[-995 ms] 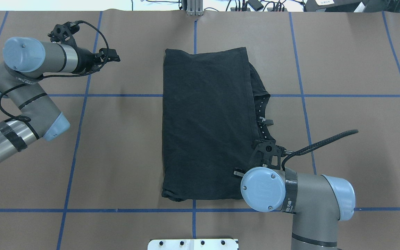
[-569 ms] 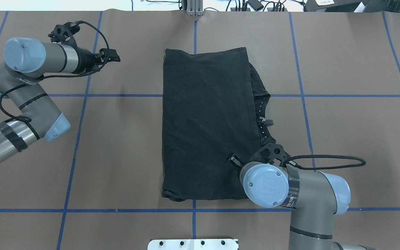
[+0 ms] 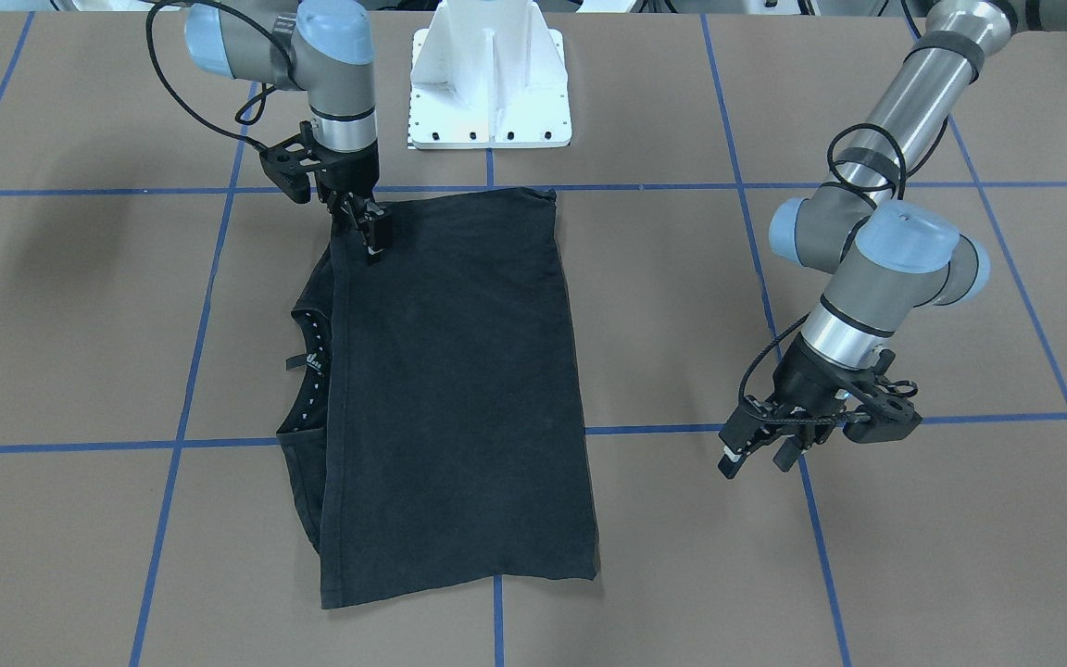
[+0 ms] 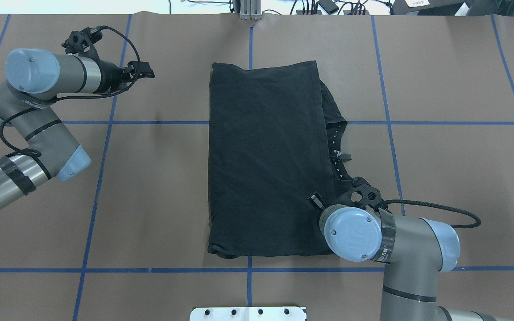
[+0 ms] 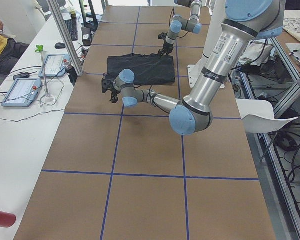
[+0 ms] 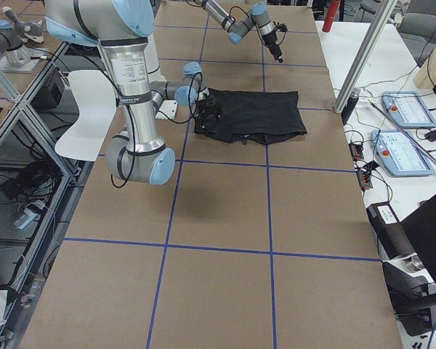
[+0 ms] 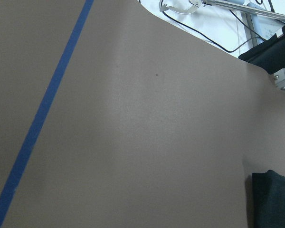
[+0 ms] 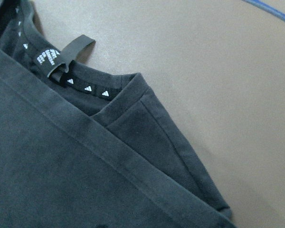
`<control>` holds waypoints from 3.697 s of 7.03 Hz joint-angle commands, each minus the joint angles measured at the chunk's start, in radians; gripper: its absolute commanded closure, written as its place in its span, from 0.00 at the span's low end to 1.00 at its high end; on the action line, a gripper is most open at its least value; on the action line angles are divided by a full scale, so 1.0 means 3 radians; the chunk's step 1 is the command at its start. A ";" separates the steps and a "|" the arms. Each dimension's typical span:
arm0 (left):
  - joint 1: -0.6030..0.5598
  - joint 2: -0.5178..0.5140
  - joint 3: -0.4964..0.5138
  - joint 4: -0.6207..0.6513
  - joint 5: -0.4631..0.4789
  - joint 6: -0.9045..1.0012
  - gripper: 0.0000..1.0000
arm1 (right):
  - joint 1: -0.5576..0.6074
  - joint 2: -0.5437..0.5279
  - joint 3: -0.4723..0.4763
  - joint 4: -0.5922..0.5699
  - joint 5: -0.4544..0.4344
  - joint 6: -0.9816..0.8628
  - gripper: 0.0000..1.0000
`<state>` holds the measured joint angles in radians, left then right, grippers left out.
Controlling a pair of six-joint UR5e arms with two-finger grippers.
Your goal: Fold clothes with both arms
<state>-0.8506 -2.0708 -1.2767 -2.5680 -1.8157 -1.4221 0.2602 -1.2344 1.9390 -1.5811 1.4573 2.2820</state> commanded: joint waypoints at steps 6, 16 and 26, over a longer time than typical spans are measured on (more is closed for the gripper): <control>-0.0002 -0.0005 -0.0019 0.0001 0.0009 -0.0066 0.03 | -0.0013 0.0019 -0.0143 0.0004 0.0005 0.0078 0.39; -0.0002 0.0005 -0.0050 0.0001 0.0003 -0.0087 0.03 | 0.0191 0.0029 -0.0113 0.0172 0.0255 0.0043 1.00; 0.1983 0.0823 -0.1880 0.0634 0.1432 -0.1889 0.07 | 0.0201 -0.0002 0.0005 0.0137 0.0394 0.0038 1.00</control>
<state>-0.3698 -1.8301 -1.8167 -2.4339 -1.4647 -1.9217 0.3215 -1.2349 1.9407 -1.5401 1.5754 2.2933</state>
